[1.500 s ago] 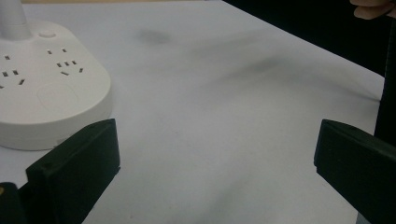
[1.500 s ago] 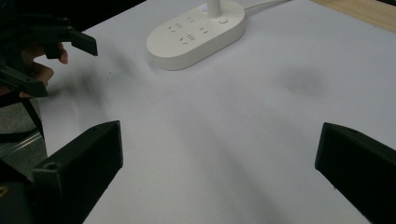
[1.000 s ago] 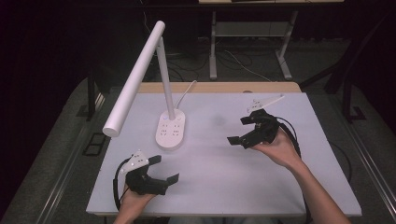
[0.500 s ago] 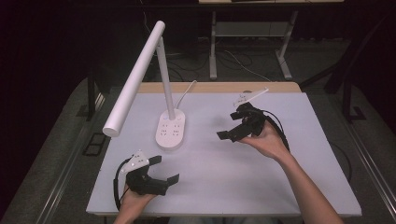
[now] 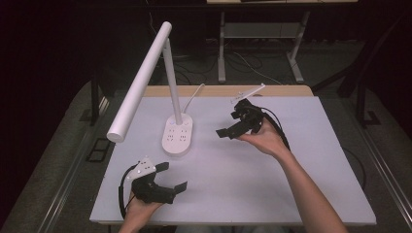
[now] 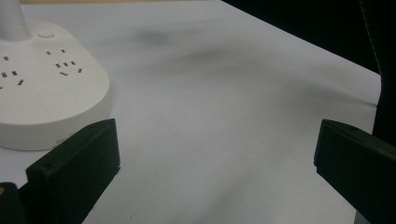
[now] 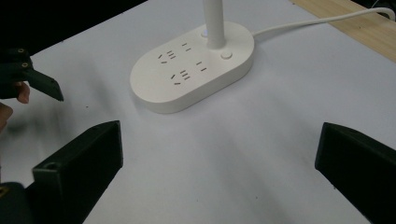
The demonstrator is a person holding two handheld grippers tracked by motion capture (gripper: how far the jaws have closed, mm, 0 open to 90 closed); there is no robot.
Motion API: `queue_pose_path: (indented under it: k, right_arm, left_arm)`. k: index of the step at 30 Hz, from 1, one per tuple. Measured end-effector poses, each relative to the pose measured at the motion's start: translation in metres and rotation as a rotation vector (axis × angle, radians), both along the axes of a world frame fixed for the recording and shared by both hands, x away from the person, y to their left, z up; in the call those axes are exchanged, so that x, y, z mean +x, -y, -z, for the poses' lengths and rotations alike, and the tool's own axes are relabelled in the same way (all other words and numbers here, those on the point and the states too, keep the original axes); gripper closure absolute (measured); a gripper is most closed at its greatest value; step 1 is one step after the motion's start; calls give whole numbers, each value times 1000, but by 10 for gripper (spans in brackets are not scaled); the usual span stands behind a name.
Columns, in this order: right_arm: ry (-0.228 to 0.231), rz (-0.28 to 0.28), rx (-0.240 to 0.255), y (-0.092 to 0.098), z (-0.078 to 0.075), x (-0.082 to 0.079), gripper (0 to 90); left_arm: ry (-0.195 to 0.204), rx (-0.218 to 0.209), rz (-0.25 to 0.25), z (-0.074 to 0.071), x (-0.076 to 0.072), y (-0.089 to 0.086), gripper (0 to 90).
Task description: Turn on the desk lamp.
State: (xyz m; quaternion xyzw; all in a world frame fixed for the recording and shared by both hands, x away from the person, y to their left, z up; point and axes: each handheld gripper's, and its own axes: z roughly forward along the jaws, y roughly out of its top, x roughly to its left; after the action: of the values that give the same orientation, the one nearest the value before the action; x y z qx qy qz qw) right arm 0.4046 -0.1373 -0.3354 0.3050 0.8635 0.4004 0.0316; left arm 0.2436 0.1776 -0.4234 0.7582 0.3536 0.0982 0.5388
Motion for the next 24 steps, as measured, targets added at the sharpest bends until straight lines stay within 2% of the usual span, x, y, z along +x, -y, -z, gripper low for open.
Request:
queue_pose_path:
  k: [3, 11, 24]
  right_arm:
    - [11, -2, -7, -4, 1, 6, 7]
    - [3, 3, -11, -15, -1, 17, 7]
    - [-4, -3, -20, -46, 1, 39, 7]
  left_arm:
    - [0, -3, -1, 0, 0, 0, 0]
    - [0, 5, 10, 0, 0, 3, 0]
    - [-1, 8, 21, 1, -1, 5, 0]
